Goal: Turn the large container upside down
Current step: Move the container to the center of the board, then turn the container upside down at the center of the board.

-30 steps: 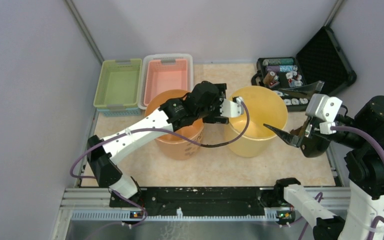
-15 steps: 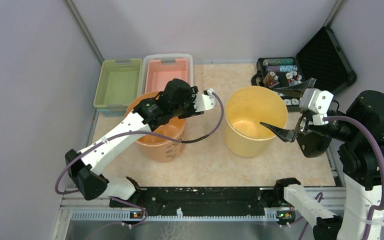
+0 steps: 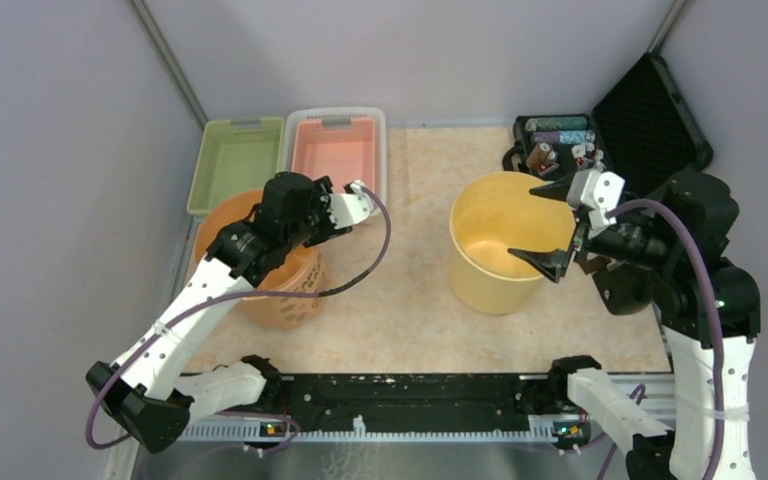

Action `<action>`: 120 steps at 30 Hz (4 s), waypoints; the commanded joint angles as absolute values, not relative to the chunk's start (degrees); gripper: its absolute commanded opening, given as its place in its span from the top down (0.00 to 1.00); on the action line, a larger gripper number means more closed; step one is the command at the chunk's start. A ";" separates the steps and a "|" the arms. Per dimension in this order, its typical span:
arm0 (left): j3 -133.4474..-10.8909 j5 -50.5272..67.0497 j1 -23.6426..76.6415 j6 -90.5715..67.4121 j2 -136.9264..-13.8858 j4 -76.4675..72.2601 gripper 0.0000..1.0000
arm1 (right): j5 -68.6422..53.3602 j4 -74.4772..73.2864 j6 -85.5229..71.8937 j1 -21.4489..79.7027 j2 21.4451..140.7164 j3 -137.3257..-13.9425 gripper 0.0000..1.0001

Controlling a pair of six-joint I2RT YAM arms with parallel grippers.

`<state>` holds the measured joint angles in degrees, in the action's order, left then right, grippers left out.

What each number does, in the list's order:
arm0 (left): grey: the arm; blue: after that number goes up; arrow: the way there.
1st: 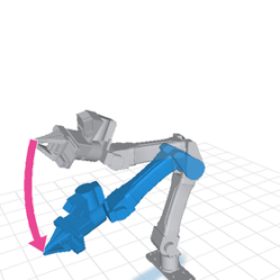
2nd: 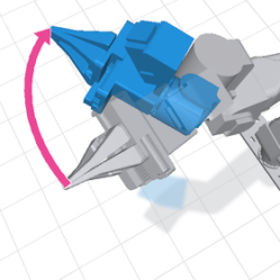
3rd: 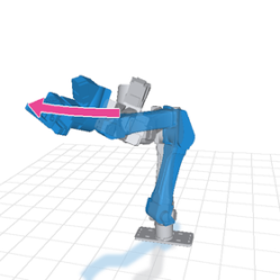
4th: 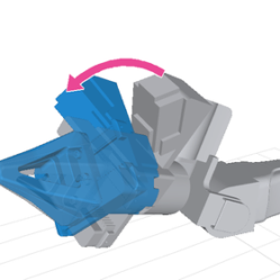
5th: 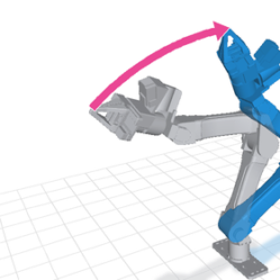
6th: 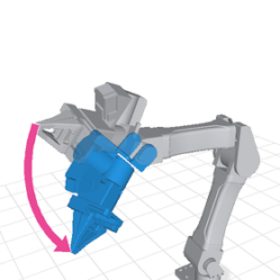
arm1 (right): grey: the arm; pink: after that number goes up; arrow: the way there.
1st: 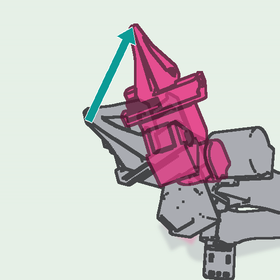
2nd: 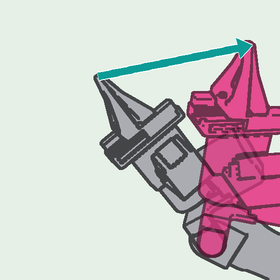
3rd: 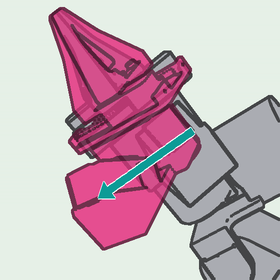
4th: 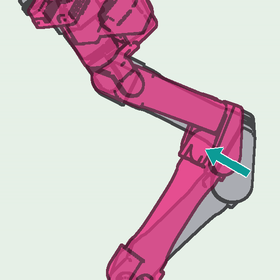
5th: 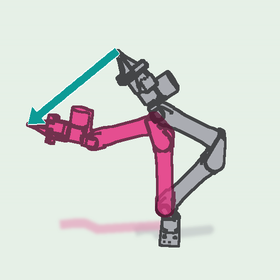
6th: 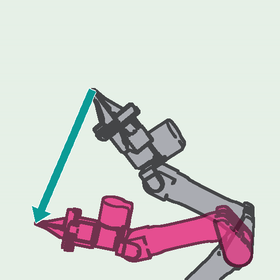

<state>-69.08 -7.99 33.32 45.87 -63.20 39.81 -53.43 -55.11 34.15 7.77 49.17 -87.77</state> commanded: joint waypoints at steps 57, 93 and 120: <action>-71.61 23.47 33.67 15.86 -82.42 7.53 0.01 | -36.20 -57.18 48.19 18.70 48.91 -61.76 0.41; -61.50 23.94 23.24 5.75 -73.52 -3.35 0.01 | -54.72 -40.05 22.01 21.63 56.46 -70.55 1.00; -58.87 25.59 20.98 8.99 -71.73 -2.47 0.01 | -62.66 7.42 -26.91 4.35 61.03 -47.15 1.00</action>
